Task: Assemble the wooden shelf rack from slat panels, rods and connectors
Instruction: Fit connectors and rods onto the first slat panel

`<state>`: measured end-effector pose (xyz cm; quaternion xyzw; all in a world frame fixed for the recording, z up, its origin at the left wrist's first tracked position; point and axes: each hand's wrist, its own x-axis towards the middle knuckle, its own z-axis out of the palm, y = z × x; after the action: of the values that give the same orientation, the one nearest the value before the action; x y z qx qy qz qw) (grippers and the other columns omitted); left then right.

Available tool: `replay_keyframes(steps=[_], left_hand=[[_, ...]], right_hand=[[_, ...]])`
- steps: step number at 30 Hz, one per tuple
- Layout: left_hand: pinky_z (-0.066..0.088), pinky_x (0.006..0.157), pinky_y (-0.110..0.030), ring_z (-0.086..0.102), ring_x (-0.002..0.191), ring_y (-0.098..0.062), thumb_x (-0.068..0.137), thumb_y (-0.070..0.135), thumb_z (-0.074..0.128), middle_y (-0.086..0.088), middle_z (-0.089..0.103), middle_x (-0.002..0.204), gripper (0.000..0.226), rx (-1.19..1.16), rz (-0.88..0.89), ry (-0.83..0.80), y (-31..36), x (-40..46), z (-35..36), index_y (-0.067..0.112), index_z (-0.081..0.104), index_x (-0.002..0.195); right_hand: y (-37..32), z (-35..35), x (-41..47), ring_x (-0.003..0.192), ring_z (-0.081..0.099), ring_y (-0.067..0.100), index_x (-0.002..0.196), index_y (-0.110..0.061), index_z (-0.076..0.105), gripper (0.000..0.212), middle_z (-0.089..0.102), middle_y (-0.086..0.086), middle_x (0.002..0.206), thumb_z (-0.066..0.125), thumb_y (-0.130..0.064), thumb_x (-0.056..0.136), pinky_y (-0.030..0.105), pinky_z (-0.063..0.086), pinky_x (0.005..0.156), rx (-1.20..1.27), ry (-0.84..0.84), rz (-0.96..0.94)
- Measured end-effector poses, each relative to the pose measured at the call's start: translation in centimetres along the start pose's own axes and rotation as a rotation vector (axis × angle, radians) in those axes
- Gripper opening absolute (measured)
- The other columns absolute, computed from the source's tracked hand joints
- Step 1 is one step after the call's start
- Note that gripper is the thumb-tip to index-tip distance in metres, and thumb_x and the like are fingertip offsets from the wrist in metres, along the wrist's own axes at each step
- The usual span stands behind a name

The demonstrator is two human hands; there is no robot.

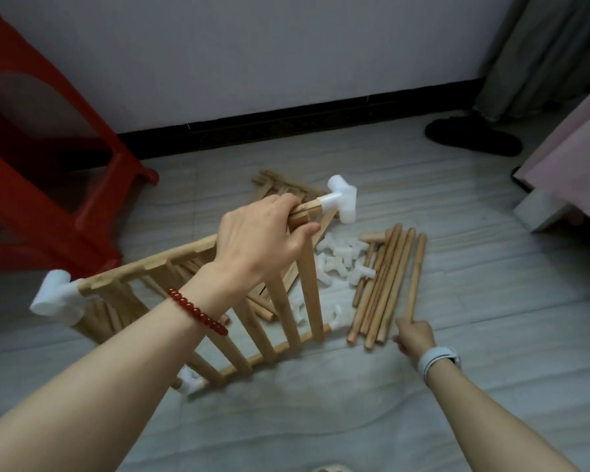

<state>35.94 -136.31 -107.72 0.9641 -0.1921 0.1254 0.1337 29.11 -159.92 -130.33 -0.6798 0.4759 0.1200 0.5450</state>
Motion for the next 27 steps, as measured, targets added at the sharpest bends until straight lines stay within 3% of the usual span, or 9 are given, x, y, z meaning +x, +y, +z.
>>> replay_keyframes(steps=[3, 7, 10, 12, 13, 17, 21, 24, 27], left_hand=[[0.038, 0.063, -0.029, 0.056, 0.077, -0.012, 0.089, 0.050, 0.049, 0.012, 0.059, 0.082, 0.025, -0.098, -0.048, -0.030, 0.1, -1.6, -2.5, 0.030, 0.058, 0.102], [0.043, 0.067, -0.025, 0.058, 0.076, -0.005, 0.089, 0.035, 0.060, 0.013, 0.062, 0.079, 0.016, -0.483, -0.096, -0.066, -1.2, -4.3, -8.0, 0.029, 0.062, 0.104], [0.041, 0.061, -0.010, 0.054, 0.065, 0.002, 0.088, 0.024, 0.065, 0.020, 0.059, 0.069, 0.014, -0.742, -0.118, -0.037, -3.4, -6.7, -11.8, 0.028, 0.063, 0.101], [0.040, 0.061, -0.011, 0.050, 0.063, 0.001, 0.085, 0.025, 0.064, 0.019, 0.055, 0.067, 0.017, -0.849, -0.155, -0.016, -5.2, -8.5, -13.0, 0.024, 0.063, 0.102], [0.042, 0.063, -0.014, 0.049, 0.066, 0.000, 0.086, 0.024, 0.065, 0.017, 0.053, 0.069, 0.016, -0.902, -0.194, -0.021, -6.1, -9.5, -13.0, 0.023, 0.064, 0.102], [0.050, 0.063, -0.019, 0.063, 0.076, -0.010, 0.091, 0.021, 0.054, 0.011, 0.065, 0.078, 0.015, -1.083, -0.412, -0.049, -9.3, -13.6, -12.1, 0.026, 0.062, 0.104], [0.055, 0.075, -0.029, 0.066, 0.091, -0.020, 0.098, 0.013, 0.048, 0.000, 0.067, 0.102, 0.020, -1.074, -0.592, 0.019, -11.2, -16.2, -10.3, 0.024, 0.062, 0.107], [0.050, 0.059, -0.031, 0.054, 0.069, -0.017, 0.094, 0.005, 0.047, -0.007, 0.054, 0.087, 0.023, -1.260, -0.706, 0.019, -11.3, -17.8, -9.3, 0.015, 0.055, 0.112], [0.038, 0.056, -0.029, 0.051, 0.054, -0.009, 0.081, 0.029, 0.054, -0.006, 0.062, 0.089, 0.029, -1.453, -0.837, 0.068, -11.6, -19.0, -9.2, 0.015, 0.056, 0.106]], right_hand=[[-1.0, -0.3, -2.4, 0.052, 0.041, 0.021, 0.069, -0.005, 0.045, 0.029, 0.043, 0.009, 0.058, 0.038, -0.009, 0.096, 0.029, 0.032, 0.050, 0.206, -0.022, -0.023], [-4.0, -1.8, -6.9, 0.049, 0.038, 0.019, 0.063, -0.010, 0.044, 0.032, 0.041, 0.004, 0.053, 0.038, -0.010, 0.095, 0.025, 0.029, 0.047, 0.170, -0.014, -0.218], [-7.4, -2.8, -10.4, 0.068, 0.053, 0.025, 0.085, 0.003, 0.053, 0.025, 0.055, 0.013, 0.071, 0.039, -0.014, 0.096, 0.029, 0.040, 0.055, 0.156, 0.026, -0.398], [-9.8, -3.1, -12.5, 0.091, 0.058, 0.032, 0.112, 0.010, 0.049, 0.033, 0.059, 0.019, 0.100, 0.038, -0.018, 0.098, 0.037, 0.049, 0.075, 0.202, 0.077, -0.476], [-10.9, -3.3, -13.5, 0.092, 0.058, 0.032, 0.118, 0.009, 0.044, 0.035, 0.058, 0.018, 0.103, 0.037, -0.020, 0.099, 0.037, 0.049, 0.077, 0.227, 0.092, -0.519], [-13.5, -2.9, -17.1, 0.066, 0.049, 0.011, 0.118, 0.001, 0.036, 0.032, 0.049, 0.005, 0.088, 0.036, -0.026, 0.101, 0.031, 0.040, 0.057, 0.277, 0.127, -0.661], [-13.5, -2.0, -19.3, 0.094, 0.056, 0.029, 0.114, -0.003, 0.039, 0.027, 0.054, 0.013, 0.105, 0.038, -0.026, 0.099, 0.039, 0.043, 0.078, 0.177, 0.153, -0.748], [-13.1, -1.1, -20.8, 0.110, 0.050, 0.039, 0.109, -0.008, 0.040, 0.019, 0.052, 0.023, 0.118, 0.041, -0.024, 0.098, 0.052, 0.038, 0.096, 0.029, 0.143, -0.814], [-12.4, -0.4, -22.3, 0.113, 0.045, 0.040, 0.116, 0.004, 0.042, 0.029, 0.046, 0.027, 0.120, 0.042, -0.018, 0.098, 0.050, 0.034, 0.099, -0.090, 0.164, -0.862]])
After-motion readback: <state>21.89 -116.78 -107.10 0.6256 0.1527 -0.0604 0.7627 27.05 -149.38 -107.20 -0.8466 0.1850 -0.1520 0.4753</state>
